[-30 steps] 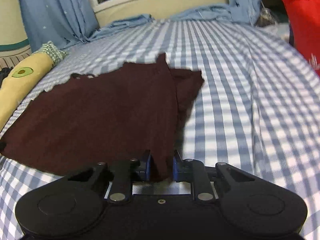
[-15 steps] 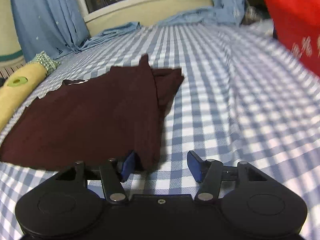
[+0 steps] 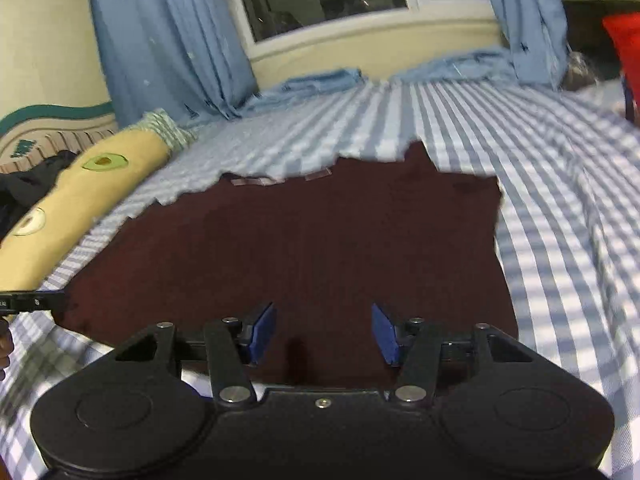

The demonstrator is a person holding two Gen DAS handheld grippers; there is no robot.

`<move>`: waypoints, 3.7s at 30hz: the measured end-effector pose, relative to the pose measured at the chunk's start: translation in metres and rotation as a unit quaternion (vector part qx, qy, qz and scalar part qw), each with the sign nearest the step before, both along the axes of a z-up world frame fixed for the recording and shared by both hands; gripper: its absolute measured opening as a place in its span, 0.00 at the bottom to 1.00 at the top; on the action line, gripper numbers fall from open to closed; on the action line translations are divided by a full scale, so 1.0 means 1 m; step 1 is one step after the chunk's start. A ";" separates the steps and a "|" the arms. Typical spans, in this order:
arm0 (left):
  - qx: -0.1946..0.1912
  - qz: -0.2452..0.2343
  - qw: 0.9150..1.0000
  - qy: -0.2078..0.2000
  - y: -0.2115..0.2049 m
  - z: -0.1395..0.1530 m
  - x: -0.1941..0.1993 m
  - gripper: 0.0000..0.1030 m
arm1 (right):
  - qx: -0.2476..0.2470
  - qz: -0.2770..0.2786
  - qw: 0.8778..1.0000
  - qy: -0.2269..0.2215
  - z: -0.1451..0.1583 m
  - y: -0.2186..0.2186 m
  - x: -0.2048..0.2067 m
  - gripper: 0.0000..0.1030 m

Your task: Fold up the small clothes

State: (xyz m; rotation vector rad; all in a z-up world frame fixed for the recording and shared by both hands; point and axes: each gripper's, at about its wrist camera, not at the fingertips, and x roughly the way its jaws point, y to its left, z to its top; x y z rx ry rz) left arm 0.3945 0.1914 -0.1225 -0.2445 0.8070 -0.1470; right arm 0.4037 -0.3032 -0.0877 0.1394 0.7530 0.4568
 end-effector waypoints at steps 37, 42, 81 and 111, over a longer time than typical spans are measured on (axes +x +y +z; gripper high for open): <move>0.096 0.089 0.987 -0.089 -0.030 0.116 -0.071 0.99 | -0.027 -0.023 0.993 -0.112 0.105 0.048 -0.111 0.99; 0.090 0.081 0.990 -0.070 -0.025 0.100 -0.067 0.99 | 0.006 -0.049 0.991 -0.128 0.104 0.038 -0.112 0.99; -0.335 0.079 0.939 0.001 0.148 -0.049 0.084 0.92 | -0.013 -0.062 0.988 -0.137 0.115 0.052 -0.110 0.99; -0.113 0.043 0.992 -0.037 -0.037 0.141 0.127 0.09 | 0.027 -0.107 0.991 -0.080 0.067 -0.022 -0.117 0.99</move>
